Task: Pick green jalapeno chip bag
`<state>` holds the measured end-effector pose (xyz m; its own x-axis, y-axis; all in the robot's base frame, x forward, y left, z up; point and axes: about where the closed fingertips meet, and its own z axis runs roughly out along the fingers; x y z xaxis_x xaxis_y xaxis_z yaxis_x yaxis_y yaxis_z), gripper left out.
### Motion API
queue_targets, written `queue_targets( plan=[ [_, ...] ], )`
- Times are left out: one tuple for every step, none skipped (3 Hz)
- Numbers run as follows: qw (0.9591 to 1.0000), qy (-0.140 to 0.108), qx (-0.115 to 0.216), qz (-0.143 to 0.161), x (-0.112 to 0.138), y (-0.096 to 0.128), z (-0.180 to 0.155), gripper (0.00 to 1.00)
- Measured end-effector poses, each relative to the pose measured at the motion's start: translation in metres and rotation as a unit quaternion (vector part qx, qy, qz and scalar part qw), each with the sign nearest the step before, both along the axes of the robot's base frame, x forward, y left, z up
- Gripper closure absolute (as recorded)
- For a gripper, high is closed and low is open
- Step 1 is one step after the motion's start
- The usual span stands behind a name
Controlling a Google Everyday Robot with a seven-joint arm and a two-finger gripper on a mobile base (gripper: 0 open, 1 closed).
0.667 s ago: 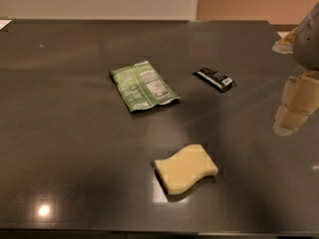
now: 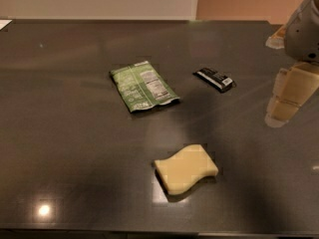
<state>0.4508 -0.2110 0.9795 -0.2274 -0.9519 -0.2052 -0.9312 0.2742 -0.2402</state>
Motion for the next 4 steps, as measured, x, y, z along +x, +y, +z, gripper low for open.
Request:
queue_targets(
  plan=[
    [1.0000,0.003,0.007,-0.002,0.029,0.017,0.002,0.00],
    [0.9995,0.011,0.028,-0.013,0.063,0.035,0.000,0.00],
    [0.9982,0.025,0.051,-0.020,0.093,0.059,-0.010,0.00],
    [0.9964,0.044,0.065,-0.031,0.116,0.086,-0.029,0.00]
  ],
)
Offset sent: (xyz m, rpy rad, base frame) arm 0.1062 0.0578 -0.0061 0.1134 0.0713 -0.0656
